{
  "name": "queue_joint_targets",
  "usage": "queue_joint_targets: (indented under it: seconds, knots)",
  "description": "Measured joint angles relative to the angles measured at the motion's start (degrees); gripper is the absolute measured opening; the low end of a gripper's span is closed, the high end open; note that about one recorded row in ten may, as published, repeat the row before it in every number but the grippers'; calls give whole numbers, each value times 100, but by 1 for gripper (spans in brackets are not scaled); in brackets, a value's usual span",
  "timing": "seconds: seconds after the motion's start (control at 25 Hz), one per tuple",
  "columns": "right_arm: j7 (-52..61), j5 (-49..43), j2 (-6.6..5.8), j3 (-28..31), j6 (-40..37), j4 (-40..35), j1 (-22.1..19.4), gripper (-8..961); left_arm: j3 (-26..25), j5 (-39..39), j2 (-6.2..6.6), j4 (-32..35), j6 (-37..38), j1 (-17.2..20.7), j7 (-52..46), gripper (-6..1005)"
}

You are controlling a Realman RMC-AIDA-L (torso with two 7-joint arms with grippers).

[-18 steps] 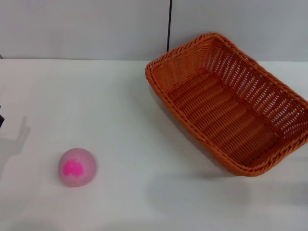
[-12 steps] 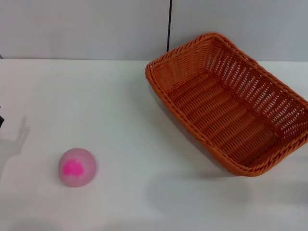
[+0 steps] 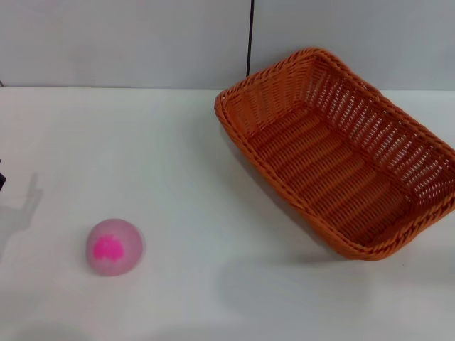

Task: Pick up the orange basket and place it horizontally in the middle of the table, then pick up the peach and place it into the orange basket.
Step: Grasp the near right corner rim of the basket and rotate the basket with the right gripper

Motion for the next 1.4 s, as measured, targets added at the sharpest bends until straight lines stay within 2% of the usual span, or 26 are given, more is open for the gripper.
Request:
queue_joint_targets:
  seconds: [0.16, 0.28, 0.4, 0.48, 0.6, 0.68, 0.84, 1.04, 1.4]
  knots:
    - [2254, -1434, -23, -54, 262, -1779, 83, 777, 1, 0, 0, -8, 27, 1, -6, 825]
    - [3652, -2387, -80, -83, 169, -2755, 289, 777, 0, -1, 0, -16, 42, 4, -14, 825]
    - [4681, -3281, -181, -111, -195, -3359, 610, 776, 0, -1, 0, -18, 43, 16, -19, 825]
    - [5354, -3922, -301, -178, -506, -3585, 870, 776, 0, -1, 0, -18, 43, 16, -19, 825]
    - [6150, -4744, -512, -292, -983, -3677, 1287, 775, 0, -1, -1, -23, 35, 43, -28, 824]
    - [6542, -5198, -602, -311, -1245, -3686, 1558, 775, 0, 0, -1, -30, 6, 71, -34, 824]
    - [6941, -5749, -653, -513, -1345, -3705, 1887, 774, 0, 0, -1, -35, 2, 73, -34, 824]
    - [7010, -5942, -608, -915, -975, -3515, 2011, 773, 0, -1, 0, -79, -23, 81, -34, 824]
    - [6843, -5944, -402, -1462, -163, -2891, 2227, 771, 0, -1, 8, -82, -92, 86, -34, 823]
